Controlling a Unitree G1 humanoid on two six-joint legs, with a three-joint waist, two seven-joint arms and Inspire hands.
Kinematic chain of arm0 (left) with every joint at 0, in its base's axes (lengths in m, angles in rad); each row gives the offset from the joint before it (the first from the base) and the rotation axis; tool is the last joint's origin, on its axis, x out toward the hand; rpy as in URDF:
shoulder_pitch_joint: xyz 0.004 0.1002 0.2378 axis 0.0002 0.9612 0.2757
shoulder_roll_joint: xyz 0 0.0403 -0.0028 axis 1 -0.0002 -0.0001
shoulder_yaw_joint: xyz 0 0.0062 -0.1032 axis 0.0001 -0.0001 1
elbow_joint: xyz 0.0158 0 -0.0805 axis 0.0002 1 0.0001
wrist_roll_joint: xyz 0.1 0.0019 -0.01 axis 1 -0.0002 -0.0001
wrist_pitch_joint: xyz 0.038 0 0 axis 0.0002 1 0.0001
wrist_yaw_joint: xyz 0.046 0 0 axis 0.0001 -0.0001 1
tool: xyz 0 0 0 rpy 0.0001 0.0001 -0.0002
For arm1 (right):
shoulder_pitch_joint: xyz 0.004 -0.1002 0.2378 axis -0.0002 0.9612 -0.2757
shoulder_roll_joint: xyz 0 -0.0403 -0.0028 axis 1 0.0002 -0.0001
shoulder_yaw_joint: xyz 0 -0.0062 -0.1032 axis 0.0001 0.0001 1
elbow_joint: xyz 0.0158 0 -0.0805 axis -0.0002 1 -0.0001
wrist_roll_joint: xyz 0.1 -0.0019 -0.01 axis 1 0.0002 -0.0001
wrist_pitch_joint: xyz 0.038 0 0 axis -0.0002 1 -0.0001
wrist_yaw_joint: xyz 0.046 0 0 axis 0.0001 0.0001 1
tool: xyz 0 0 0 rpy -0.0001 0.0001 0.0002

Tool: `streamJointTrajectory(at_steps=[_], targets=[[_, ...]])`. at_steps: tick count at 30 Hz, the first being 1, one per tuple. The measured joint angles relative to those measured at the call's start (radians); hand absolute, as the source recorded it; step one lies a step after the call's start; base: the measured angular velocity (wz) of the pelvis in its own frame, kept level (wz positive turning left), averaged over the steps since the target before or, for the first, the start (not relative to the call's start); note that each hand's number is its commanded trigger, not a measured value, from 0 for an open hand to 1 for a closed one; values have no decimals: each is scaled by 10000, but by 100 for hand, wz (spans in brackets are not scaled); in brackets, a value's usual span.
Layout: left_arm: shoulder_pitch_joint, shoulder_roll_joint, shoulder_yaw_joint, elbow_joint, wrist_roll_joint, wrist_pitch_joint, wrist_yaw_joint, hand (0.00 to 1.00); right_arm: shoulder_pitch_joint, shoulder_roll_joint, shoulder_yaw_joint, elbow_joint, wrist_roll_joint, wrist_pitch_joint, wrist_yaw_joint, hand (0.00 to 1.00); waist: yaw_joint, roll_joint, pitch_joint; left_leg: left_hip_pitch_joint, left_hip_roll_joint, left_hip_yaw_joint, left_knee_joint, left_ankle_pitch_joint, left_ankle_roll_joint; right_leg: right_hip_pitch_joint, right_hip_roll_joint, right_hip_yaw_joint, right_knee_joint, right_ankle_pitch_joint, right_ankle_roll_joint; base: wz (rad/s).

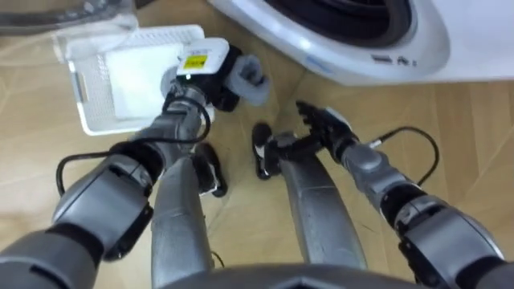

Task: Put towel into washing machine

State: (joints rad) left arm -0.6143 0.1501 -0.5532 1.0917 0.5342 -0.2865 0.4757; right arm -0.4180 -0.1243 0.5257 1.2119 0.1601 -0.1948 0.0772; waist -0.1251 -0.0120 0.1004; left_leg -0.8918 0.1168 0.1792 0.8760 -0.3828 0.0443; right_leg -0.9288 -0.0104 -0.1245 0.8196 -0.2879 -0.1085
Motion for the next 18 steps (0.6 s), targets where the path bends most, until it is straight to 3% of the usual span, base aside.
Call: streamJointTrajectory(at_steps=[4,6,9,13,14,17,18], targets=[[321,30,56,-1121,-1845,-43,-451,100,123,-9,-2,-106,-110,-1,146,0,279,36,-18,590,-112,53,-526,103,1,568,-130,-141,-356,7,16,6],[585,23,58,-1887,-3686,-48,-1215,100,56,-27,-35,-283,-360,2,270,0,425,53,-34,770,-252,38,-735,222,-9,724,-253,-187,-462,13,28,11],[764,-58,-61,-2128,-5787,-53,-2347,100,44,-3,-12,-504,-477,7,410,0,478,45,-48,847,-320,37,-867,297,2,776,-342,-224,-398,15,30,12],[1150,-174,-22,-2538,-7364,-15,-3927,100,-69,45,-327,-528,-564,61,671,0,517,42,-68,836,-425,-44,-956,473,37,836,-473,-412,-563,57,44,13],[1369,-176,-34,-2782,-7849,2,-4471,100,-45,124,-459,-529,-717,146,702,0,504,38,-95,844,-442,-127,-945,490,35,888,-473,-464,-589,76,37,10],[1646,-212,-239,-2982,-9115,102,-5673,100,119,246,-462,-525,-894,261,797,0,579,-54,-289,1067,-462,-192,-985,530,40,1158,-489,-545,-670,115,33,4],[1758,-207,-353,-2982,-9686,198,-6033,100,168,233,-479,-509,-868,374,824,0,615,-59,-397,1225,-466,-212,-1098,573,47,1344,-478,-566,-804,165,46,3]])
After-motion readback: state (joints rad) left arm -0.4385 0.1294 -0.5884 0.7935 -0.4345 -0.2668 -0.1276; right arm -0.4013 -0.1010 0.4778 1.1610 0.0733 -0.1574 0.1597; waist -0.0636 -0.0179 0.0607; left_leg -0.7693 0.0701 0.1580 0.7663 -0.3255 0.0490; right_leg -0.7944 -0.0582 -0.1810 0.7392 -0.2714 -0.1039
